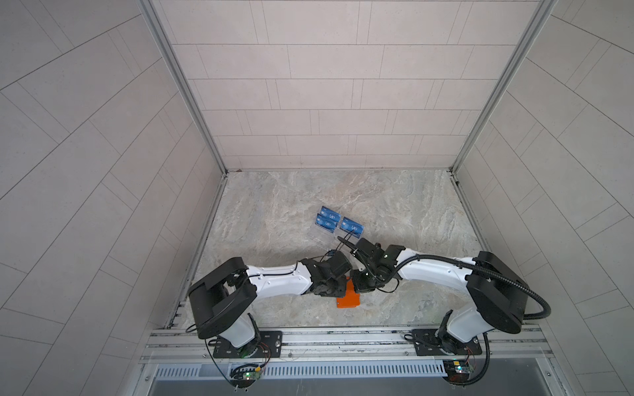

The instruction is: Put the credit cards into the card holder

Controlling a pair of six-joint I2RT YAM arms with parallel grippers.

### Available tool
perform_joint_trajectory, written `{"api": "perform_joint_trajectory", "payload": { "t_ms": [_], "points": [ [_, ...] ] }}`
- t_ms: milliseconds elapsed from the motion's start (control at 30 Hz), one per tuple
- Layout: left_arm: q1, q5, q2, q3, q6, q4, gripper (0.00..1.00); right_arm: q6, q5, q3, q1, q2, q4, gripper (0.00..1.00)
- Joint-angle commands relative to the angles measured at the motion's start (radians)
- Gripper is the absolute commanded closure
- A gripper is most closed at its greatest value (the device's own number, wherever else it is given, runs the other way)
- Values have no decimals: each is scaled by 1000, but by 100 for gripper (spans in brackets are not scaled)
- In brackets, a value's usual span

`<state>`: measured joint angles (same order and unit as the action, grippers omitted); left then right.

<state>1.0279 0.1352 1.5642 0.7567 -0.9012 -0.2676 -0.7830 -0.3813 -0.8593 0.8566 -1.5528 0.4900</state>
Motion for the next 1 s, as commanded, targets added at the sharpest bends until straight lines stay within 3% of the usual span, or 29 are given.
{"api": "perform_joint_trajectory", "payload": {
  "t_ms": [0,600,967],
  "points": [
    [12,24,68,-47,-7,-49,63,10,-1,-3,3,-23,-16,100],
    [12,26,68,-50,-7,-53,64,52,80,-14,26,-94,94,100],
    [12,26,69,-54,-11,-50,64,36,67,7,38,-154,71,100]
  ]
}}
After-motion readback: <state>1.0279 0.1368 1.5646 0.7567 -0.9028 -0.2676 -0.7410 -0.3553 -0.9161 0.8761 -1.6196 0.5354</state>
